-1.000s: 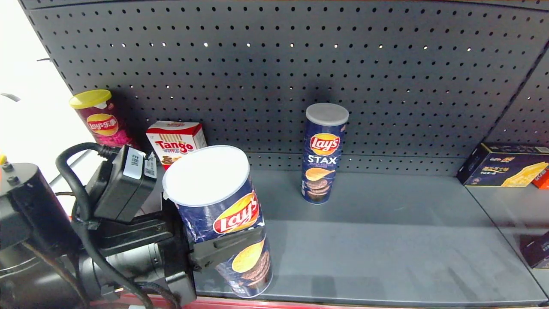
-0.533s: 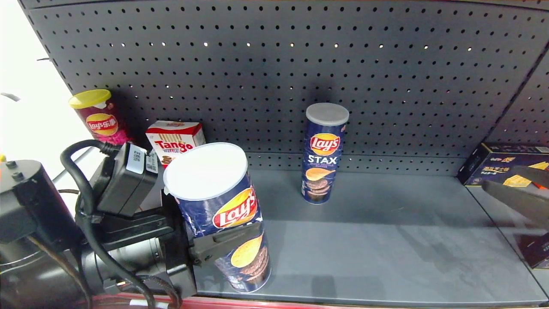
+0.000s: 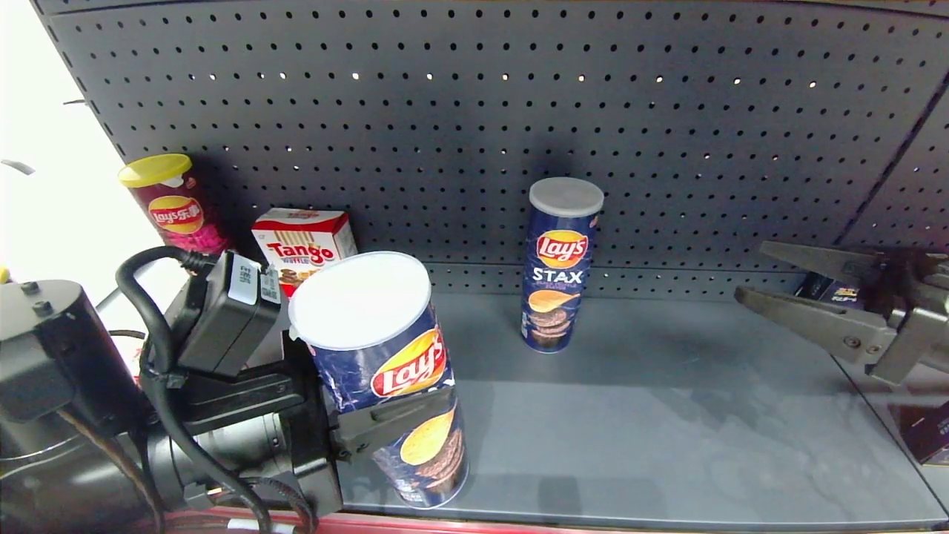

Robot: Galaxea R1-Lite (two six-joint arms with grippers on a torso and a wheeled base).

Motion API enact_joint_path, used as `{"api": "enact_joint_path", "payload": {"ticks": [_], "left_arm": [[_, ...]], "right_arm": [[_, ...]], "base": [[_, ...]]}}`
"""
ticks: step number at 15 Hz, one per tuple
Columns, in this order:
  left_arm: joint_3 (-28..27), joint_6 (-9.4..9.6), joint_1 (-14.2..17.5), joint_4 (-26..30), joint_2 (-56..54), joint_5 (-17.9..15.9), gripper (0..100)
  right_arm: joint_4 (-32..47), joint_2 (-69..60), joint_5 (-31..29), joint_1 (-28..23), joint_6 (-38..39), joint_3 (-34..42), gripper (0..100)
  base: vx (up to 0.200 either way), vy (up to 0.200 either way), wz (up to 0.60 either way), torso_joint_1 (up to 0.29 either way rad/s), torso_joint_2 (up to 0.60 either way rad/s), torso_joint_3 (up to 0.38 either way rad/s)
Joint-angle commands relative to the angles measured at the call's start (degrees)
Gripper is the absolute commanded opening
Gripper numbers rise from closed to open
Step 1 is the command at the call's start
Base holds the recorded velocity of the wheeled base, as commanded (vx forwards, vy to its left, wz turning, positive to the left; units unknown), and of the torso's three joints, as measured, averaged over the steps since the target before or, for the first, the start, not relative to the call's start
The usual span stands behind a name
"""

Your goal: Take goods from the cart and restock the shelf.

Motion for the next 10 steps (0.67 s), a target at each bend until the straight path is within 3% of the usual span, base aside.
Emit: {"api": "enact_joint_path", "payload": {"ticks": [1, 5, 10], "left_arm": [[0.0, -0.01, 0.3, 0.0, 0.1, 0.0, 0], [0.0, -0.01, 0.4, 0.0, 0.1, -0.5, 0], [0.1, -0.01, 0.4, 0.0, 0.1, -0.6, 0]], "right_arm": [[-3.4, 8.2, 6.4, -0.3, -2.7, -2.0, 100], [-7.7, 16.5, 13.7, -0.4, -5.4, -6.9, 100], [-9.1, 24.9, 16.5, 0.4, -5.5, -14.4, 100]], "base": [[0.0, 0.0, 0.0, 0.0, 0.0, 0.0], [0.0, 0.0, 0.0, 0.0, 0.0, 0.0], [0.0, 0.0, 0.0, 0.0, 0.0, 0.0]]}}
